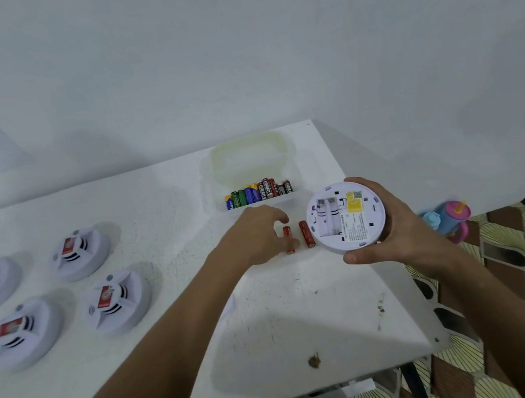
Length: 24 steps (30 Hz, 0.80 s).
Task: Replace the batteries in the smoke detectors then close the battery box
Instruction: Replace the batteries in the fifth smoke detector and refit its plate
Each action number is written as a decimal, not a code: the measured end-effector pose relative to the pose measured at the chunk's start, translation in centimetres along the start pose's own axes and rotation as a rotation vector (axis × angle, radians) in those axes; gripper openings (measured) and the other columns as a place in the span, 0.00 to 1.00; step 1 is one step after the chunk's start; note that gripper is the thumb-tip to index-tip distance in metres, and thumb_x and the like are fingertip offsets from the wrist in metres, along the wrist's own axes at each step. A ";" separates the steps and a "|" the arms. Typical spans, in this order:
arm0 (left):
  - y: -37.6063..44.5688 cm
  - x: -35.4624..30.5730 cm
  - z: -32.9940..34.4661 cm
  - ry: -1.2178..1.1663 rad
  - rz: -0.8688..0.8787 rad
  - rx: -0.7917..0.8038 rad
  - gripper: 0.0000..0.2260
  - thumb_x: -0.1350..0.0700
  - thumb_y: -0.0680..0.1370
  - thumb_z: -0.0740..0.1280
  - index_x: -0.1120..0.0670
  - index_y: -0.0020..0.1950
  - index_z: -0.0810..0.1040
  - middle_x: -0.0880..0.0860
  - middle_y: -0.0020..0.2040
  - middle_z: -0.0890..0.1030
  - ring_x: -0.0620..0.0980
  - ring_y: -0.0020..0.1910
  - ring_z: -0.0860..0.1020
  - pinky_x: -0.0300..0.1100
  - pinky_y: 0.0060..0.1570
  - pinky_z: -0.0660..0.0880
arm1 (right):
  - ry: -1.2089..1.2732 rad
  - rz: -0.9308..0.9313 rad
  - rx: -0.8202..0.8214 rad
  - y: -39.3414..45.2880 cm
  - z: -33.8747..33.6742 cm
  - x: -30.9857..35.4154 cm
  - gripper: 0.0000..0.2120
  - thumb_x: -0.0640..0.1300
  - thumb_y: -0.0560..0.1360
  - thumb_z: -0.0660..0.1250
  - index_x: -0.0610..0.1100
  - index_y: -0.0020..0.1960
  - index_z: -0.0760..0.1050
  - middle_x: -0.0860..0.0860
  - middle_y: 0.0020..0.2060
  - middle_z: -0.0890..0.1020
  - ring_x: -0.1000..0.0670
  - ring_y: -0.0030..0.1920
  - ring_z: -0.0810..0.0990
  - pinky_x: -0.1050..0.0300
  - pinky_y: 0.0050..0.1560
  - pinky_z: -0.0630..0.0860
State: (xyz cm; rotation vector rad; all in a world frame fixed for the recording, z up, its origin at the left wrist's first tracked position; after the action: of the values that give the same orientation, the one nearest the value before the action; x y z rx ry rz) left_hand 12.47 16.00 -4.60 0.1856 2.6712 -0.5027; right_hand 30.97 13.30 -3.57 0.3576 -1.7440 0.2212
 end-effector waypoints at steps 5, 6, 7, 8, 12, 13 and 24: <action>0.9 0.2 1.3 0.077 -0.008 0.042 0.26 0.41 0.75 0.67 0.51 0.70 0.71 0.53 0.66 0.75 0.53 0.62 0.73 0.46 0.59 0.71 | 0.002 -0.004 -0.005 -1.4 -0.3 0.1 0.46 0.38 0.57 0.81 0.52 0.70 0.66 0.61 0.60 0.79 0.55 0.63 0.77 0.64 0.54 0.78; 1.0 0.3 1.3 0.068 -0.010 0.030 0.23 0.42 0.75 0.68 0.51 0.67 0.74 0.53 0.64 0.76 0.52 0.59 0.74 0.46 0.57 0.72 | -0.002 -0.005 -0.008 -1.6 -0.4 0.1 0.45 0.38 0.58 0.81 0.53 0.70 0.66 0.61 0.60 0.79 0.55 0.63 0.77 0.64 0.54 0.78; 1.1 0.3 1.2 0.054 -0.013 0.021 0.21 0.43 0.75 0.68 0.51 0.65 0.75 0.53 0.62 0.77 0.51 0.55 0.75 0.45 0.55 0.73 | -0.005 -0.006 -0.009 -1.8 -0.5 0.1 0.45 0.39 0.58 0.81 0.53 0.70 0.66 0.61 0.60 0.79 0.55 0.64 0.77 0.63 0.55 0.78; 1.1 0.3 1.1 0.035 -0.017 0.010 0.19 0.45 0.75 0.69 0.51 0.63 0.77 0.53 0.60 0.78 0.50 0.51 0.75 0.43 0.53 0.73 | -0.008 -0.007 -0.009 -2.0 -0.5 0.1 0.45 0.39 0.58 0.81 0.54 0.70 0.66 0.61 0.60 0.79 0.55 0.64 0.77 0.63 0.56 0.78; 0.5 0.4 0.1 -0.091 -0.022 -0.068 0.13 0.54 0.74 0.70 0.52 0.58 0.78 0.52 0.50 0.82 0.47 0.43 0.78 0.38 0.43 0.73 | -0.001 -0.013 -0.012 -2.3 -0.5 0.5 0.45 0.38 0.58 0.81 0.56 0.69 0.66 0.61 0.60 0.79 0.56 0.63 0.77 0.62 0.55 0.79; 0.1 0.2 -0.3 -0.138 -0.015 -0.096 0.13 0.55 0.73 0.70 0.52 0.57 0.78 0.51 0.46 0.83 0.45 0.39 0.77 0.37 0.38 0.73 | 0.001 -0.016 -0.011 -2.3 -0.5 0.6 0.45 0.38 0.58 0.81 0.55 0.69 0.66 0.61 0.60 0.79 0.56 0.63 0.77 0.62 0.54 0.79; -5.9 -5.4 -5.7 -0.361 0.161 -0.238 0.10 0.51 0.76 0.68 0.47 0.56 0.79 0.49 0.36 0.84 0.41 0.32 0.77 0.30 0.34 0.73 | -0.031 -0.066 0.003 -0.9 1.1 2.1 0.44 0.34 0.58 0.82 0.50 0.68 0.67 0.66 0.56 0.79 0.58 0.59 0.78 0.68 0.50 0.78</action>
State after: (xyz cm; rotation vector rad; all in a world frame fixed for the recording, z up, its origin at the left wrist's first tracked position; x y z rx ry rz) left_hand 14.02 12.44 4.38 0.2150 2.3136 -0.1465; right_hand 29.92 11.89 -1.81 0.4226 -1.7596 0.1716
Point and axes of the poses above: each hand's wrist, its own y-axis towards the middle knuckle, its own z-axis out of the palm, x = y × z, the point moved 10 cm from there along y, towards the middle knuckle
